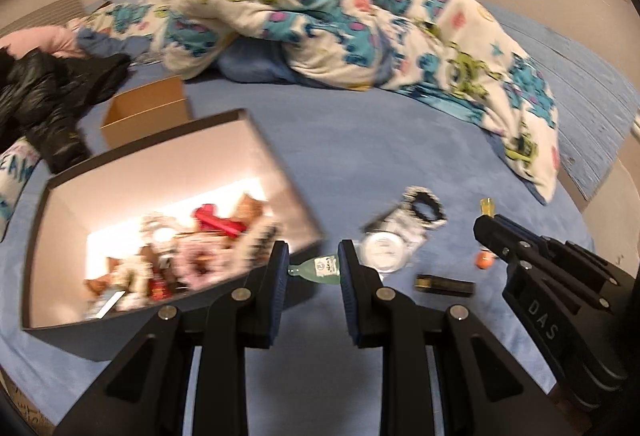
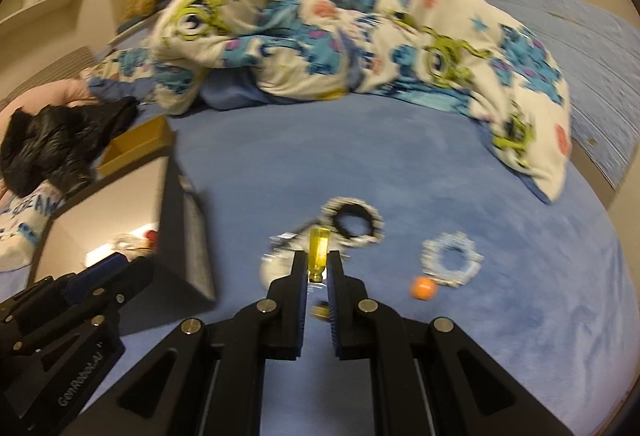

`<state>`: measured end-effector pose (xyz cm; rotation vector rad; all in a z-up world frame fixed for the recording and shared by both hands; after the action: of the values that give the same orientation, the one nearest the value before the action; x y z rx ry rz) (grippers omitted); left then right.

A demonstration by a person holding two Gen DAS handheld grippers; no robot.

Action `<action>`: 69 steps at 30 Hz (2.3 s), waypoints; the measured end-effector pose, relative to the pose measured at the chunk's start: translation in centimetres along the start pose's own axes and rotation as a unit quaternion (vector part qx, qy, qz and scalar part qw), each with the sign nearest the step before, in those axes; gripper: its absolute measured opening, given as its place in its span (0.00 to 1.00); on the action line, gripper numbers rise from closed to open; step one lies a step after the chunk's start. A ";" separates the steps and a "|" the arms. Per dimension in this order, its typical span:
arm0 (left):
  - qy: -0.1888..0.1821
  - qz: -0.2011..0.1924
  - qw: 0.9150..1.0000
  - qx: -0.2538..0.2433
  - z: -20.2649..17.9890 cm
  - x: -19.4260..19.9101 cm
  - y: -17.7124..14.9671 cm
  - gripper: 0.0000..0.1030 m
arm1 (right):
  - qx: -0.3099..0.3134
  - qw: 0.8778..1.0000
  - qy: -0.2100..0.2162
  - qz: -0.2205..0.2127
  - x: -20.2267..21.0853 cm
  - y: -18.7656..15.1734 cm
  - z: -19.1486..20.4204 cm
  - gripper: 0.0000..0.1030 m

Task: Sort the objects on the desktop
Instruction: 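Carry the green tag with the left gripper while the right gripper carries the yellow tube to the box, then open both grippers to drop the tag and tube into the box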

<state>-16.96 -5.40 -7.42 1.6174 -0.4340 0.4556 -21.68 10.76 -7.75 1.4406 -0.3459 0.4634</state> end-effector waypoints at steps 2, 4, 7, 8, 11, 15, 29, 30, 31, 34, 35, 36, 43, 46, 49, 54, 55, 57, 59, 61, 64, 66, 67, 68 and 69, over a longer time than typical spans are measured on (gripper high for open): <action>0.018 -0.003 1.000 0.006 2.3 0.7 0.3 0.25 | 0.013 1.000 0.015 -0.003 0.1 0.4 2.4 0.09; 0.029 -0.005 1.000 0.009 4.0 1.3 0.3 0.25 | 0.024 0.999 0.033 -0.006 0.3 0.7 5.0 0.09; 0.047 -0.008 0.999 0.016 6.3 2.1 0.4 0.25 | 0.039 0.998 0.054 -0.008 0.6 0.9 8.0 0.09; 0.053 -0.010 0.998 0.017 7.0 2.4 0.4 0.25 | 0.044 0.997 0.061 -0.007 0.6 1.0 9.1 0.09; 0.067 -0.012 0.997 0.020 8.9 3.1 0.4 0.25 | 0.053 0.996 0.077 -0.007 0.9 0.8 11.2 0.09; 0.082 -0.014 0.996 0.027 10.6 3.7 0.2 0.25 | 0.062 0.994 0.094 -0.005 1.0 0.6 13.6 0.09; 0.123 -0.008 0.991 0.050 15.4 4.3 -0.9 0.25 | 0.090 0.984 0.151 0.000 0.6 0.7 18.7 0.09; 0.125 -0.007 0.991 0.053 15.7 4.3 -1.0 0.25 | 0.093 0.984 0.155 0.002 0.5 0.6 19.2 0.09; 0.126 -0.007 0.990 0.055 15.9 4.2 -1.1 0.25 | 0.098 0.983 0.157 0.003 0.4 0.5 19.6 0.09; 0.129 -0.004 0.990 0.057 16.4 4.1 -1.3 0.25 | 0.106 0.981 0.165 0.005 0.2 0.1 20.5 0.09; 0.132 -0.004 0.990 0.056 16.4 4.0 -1.4 0.25 | 0.106 0.980 0.167 0.007 0.2 0.0 20.8 0.09; 0.134 -0.003 0.989 0.056 16.6 3.9 -1.4 0.25 | 0.106 0.980 0.169 0.008 0.1 -0.1 20.9 0.09; 0.137 0.003 0.989 0.062 17.4 3.3 -2.0 0.25 | 0.108 0.979 0.175 0.014 -0.5 -0.4 21.8 0.09; 0.136 0.007 0.988 0.069 17.7 3.1 -2.3 0.25 | 0.110 0.978 0.176 0.014 -0.7 -0.5 22.1 0.09; 0.138 0.008 0.988 0.070 17.8 3.0 -2.4 0.25 | 0.112 0.978 0.178 0.015 -0.8 -0.7 22.4 0.09; 0.163 0.005 0.985 0.059 18.1 2.9 -2.3 0.45 | 0.109 0.976 0.190 0.021 -1.1 -0.9 22.7 0.14; 0.182 0.004 0.982 0.057 18.5 3.0 -2.3 0.60 | 0.108 0.975 0.193 0.023 -1.1 -1.0 22.8 0.29; 0.193 -0.010 0.979 0.063 19.1 3.3 -2.2 0.69 | 0.112 0.976 0.183 0.022 -1.3 -1.1 22.8 0.35; 0.187 -0.014 0.980 0.073 19.5 3.5 -2.1 0.73 | 0.107 0.977 0.182 0.021 -1.4 -0.9 22.5 0.42; 0.183 -0.018 0.980 0.077 19.9 3.6 -2.0 0.79 | 0.101 0.978 0.180 0.021 -1.4 -0.7 22.1 0.54; 0.180 -0.021 0.980 0.077 19.8 3.8 -1.8 0.80 | 0.101 0.979 0.178 0.015 -1.3 -0.4 21.9 0.55; 0.180 -0.023 0.980 0.077 19.7 4.0 -1.6 0.80 | 0.098 0.980 0.175 0.011 -1.2 -0.1 21.8 0.55; 0.179 -0.023 0.981 0.076 19.5 4.1 -1.6 0.80 | 0.098 0.980 0.174 0.010 -1.1 0.0 21.7 0.55; 0.177 -0.022 0.981 0.075 19.4 4.1 -1.5 0.81 | 0.098 0.980 0.173 0.009 -1.0 0.0 21.7 0.55; 0.174 -0.023 0.982 0.074 19.2 4.2 -1.4 0.81 | 0.097 0.980 0.172 0.010 -1.0 0.1 21.6 0.55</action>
<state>-11.93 -24.47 -8.03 1.6458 -0.0994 0.7349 -21.57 -10.76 -5.83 1.5129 -0.0369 0.7658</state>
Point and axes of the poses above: each gripper's, at about its wrist camera, not at the fingertips, and x roughly against the way its jaws point, z to its left, y to its top, the point moved 4 cm from there along -x, roughly the way its jaws point, and after that the axes turned 14 degrees about -z, right-handed, at the moved point
